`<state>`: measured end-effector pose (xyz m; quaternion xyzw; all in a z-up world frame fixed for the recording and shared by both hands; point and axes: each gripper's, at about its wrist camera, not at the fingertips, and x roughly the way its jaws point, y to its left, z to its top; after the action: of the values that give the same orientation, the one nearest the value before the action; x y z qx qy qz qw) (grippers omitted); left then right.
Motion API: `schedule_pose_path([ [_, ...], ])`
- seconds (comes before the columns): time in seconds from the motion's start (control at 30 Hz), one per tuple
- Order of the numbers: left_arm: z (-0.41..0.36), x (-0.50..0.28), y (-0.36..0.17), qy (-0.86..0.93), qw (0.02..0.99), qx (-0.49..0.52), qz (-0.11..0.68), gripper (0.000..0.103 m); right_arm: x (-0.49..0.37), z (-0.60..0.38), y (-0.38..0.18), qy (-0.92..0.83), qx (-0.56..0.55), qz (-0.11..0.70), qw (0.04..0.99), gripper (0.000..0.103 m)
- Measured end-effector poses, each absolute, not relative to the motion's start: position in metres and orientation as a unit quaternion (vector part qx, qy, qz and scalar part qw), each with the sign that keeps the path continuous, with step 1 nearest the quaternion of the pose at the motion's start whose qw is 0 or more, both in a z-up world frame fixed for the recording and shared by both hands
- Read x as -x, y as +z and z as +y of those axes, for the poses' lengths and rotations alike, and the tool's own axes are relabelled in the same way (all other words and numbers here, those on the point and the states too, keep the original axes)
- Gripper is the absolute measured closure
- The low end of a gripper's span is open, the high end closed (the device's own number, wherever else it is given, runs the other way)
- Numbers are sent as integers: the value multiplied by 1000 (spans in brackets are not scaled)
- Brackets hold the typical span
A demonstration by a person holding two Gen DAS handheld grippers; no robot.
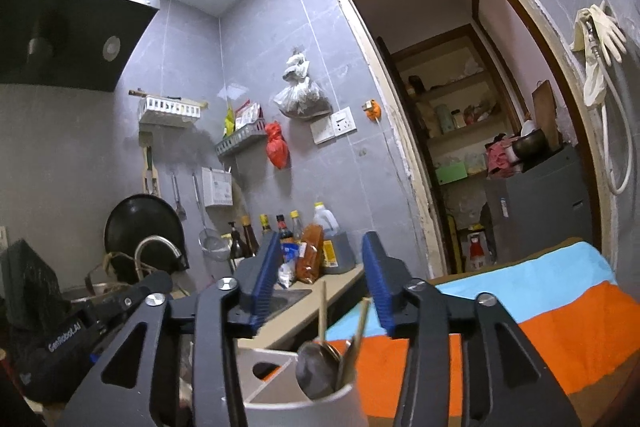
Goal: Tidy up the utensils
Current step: 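Lower the spoon and chopstick into the white caddy and open both tools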
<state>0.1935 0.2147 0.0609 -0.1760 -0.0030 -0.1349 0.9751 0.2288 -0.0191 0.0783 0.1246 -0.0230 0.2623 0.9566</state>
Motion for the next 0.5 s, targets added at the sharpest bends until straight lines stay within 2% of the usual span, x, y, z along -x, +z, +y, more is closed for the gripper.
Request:
schedule_pose_path([
  [0.2,194,-187,63,-133,981,140,34,29,-217,-34,81,260,-116,-8,959,46],
  [0.27,189,-182,64,-135,981,136,40,24,-210,-40,82,259,-110,-5,960,36],
  [0.5,168,-161,72,-135,982,115,64,11,-183,-65,87,245,-92,1,965,20],
])
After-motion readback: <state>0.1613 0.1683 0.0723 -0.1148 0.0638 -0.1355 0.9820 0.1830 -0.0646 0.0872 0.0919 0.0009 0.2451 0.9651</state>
